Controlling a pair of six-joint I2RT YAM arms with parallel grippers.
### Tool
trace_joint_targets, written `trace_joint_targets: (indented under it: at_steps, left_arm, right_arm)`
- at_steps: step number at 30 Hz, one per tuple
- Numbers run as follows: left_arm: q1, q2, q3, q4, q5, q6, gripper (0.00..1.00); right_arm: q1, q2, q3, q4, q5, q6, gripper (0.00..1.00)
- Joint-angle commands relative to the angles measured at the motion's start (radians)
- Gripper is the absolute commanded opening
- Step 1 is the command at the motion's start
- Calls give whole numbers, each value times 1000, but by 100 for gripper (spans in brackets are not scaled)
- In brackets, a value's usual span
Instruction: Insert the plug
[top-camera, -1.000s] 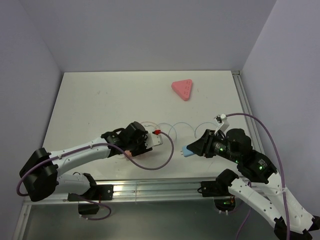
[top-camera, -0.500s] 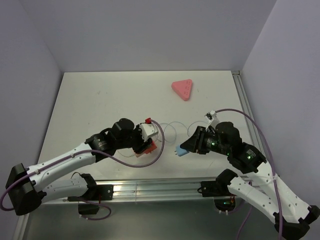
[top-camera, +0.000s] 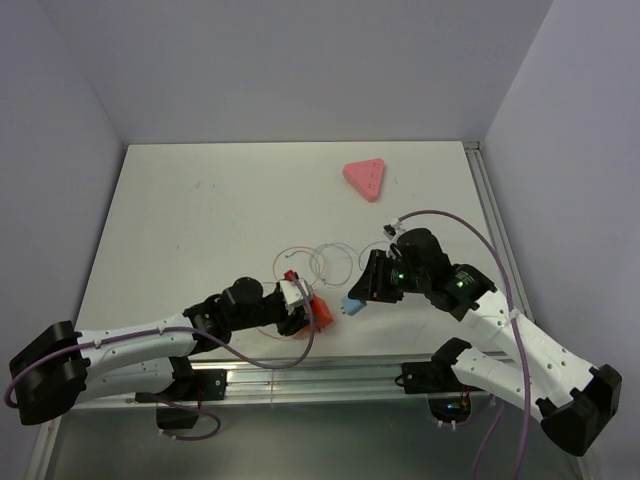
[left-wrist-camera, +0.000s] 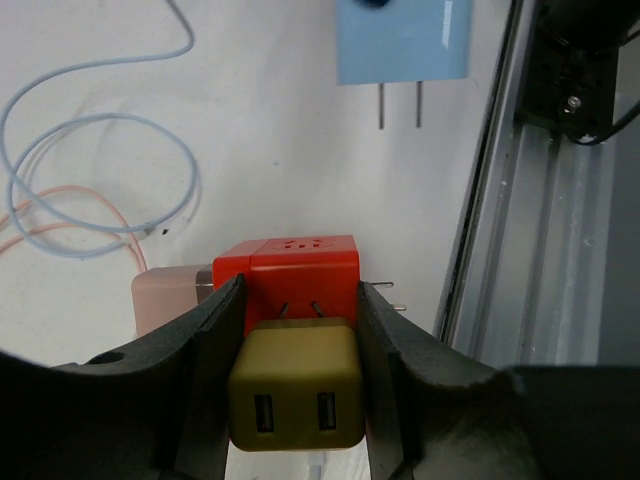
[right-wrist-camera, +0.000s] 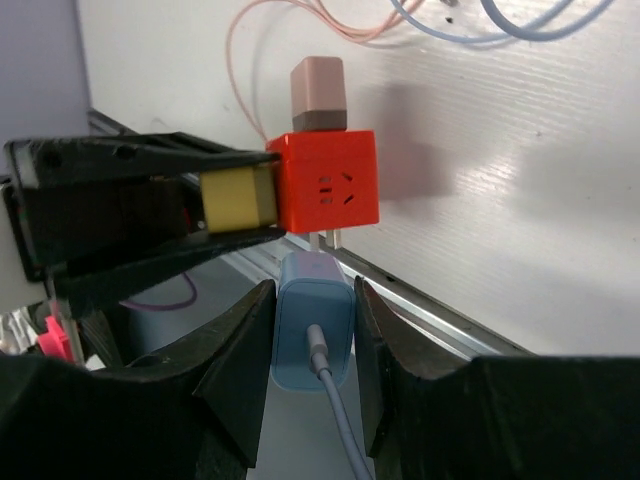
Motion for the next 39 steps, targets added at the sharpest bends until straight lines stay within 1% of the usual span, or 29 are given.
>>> trace_joint_targets:
  at_steps: [1,3,6,9,10,11,13,14,16,17,19,20,24,26,28,32,33,35,36,38,39]
  left_arm:
    - [-35,-25,-26,291,-16,32,0]
    - [-47,-16,-42,315,-23,44,0]
    - [-63,27,-8,271,-54,78,0]
    - [-84,101,82,140,-97,106,0]
    - [-87,124,113,56,-106,106,0]
    - [-87,173,194,-4,-105,106,0]
    - [-92,227,275,-104,-130,103,0]
    - [-97,268,343,-207,-155,106,0]
    - [-100,302,395,-295,-183,110,0]
    - [-100,328,439,-380,-195,115,0]
    - [-100,354,480,-457,-197,126,0]
    - [-100,380,515,-527,-197,129,0]
    - [-100,452,592,-652,-197,138,0]
    - [-100,480,602,-674,-194,135,2]
    - [-100,492,599,-683,-174,143,5]
    - [-100,502,563,-665,-197,123,11]
    - [-100,497,555,-657,-197,123,19]
    - [-100,483,532,-629,-197,113,29]
    - [-100,482,529,-626,-197,109,36]
    - [-100,477,523,-617,-197,107,43]
    - [-100,477,521,-614,-197,106,44]
  right_arm:
    - [-2,37,71,2,-10,-64,0]
    - [-2,62,71,14,-18,-76,0]
    - [-2,91,73,26,-27,-79,0]
    - [0,94,64,48,-25,-73,0]
    - [-3,89,61,52,-22,-68,0]
    - [-2,82,62,54,-18,-65,0]
    - [-2,68,64,48,4,-58,0]
    - [-3,54,65,42,11,-56,0]
    - [-5,36,68,25,34,-50,0]
    - [-5,16,68,19,41,-47,0]
    - [-6,-6,70,0,56,-44,0]
    - [-9,-22,70,-6,60,-42,0]
    - [-28,-59,71,-49,80,-50,0]
    - [-37,-84,70,-61,88,-50,0]
    - [-54,-102,64,-69,91,-47,0]
    - [-77,-145,53,-89,94,-45,0]
    - [-80,-151,51,-95,96,-45,0]
    - [-86,-161,45,-98,94,-48,0]
    - [-88,-164,44,-99,94,-48,0]
    - [-91,-165,44,-99,93,-48,0]
    - [-89,-167,44,-101,91,-48,0]
